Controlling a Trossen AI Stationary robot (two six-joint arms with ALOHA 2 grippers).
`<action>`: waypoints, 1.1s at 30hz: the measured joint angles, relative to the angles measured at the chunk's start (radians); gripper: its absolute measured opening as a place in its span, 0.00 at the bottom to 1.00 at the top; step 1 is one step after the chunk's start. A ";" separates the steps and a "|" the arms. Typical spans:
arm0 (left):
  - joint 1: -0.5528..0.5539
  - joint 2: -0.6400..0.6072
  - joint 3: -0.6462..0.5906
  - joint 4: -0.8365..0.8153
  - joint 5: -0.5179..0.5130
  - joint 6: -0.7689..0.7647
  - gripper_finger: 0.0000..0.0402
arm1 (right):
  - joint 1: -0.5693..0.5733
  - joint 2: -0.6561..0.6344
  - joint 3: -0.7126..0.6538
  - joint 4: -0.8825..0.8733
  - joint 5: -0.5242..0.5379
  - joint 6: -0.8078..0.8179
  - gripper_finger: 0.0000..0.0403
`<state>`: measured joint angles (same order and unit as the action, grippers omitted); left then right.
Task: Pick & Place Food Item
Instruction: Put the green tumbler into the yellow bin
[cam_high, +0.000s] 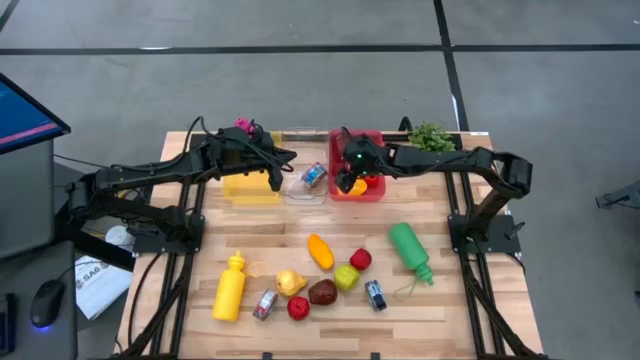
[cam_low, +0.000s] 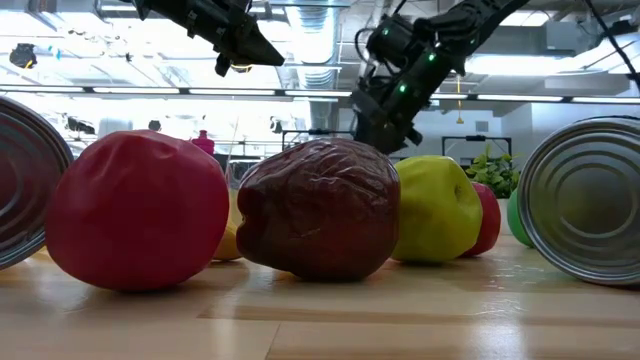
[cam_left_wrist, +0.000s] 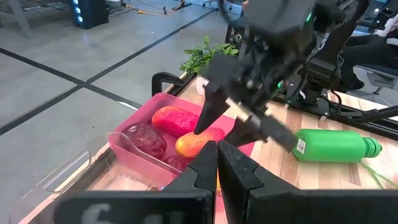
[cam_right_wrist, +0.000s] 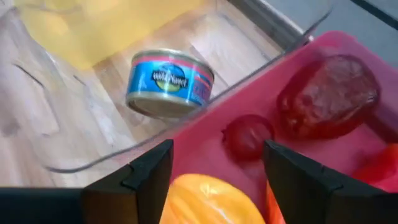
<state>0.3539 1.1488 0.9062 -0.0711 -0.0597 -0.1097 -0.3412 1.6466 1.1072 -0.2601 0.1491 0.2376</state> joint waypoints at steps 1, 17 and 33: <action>0.000 0.000 0.000 0.000 0.000 0.000 0.00 | 0.004 -0.013 0.001 0.007 -0.012 0.000 0.57; 0.000 0.000 0.000 0.000 0.000 0.000 0.00 | 0.074 -0.289 0.001 -0.002 -0.083 -0.001 0.36; 0.000 0.000 0.000 0.000 0.000 0.000 0.00 | 0.167 -0.406 0.001 -0.040 -0.081 0.017 0.31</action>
<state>0.3538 1.1488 0.9062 -0.0708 -0.0594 -0.1101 -0.1742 1.2404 1.1084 -0.3003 0.0677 0.2546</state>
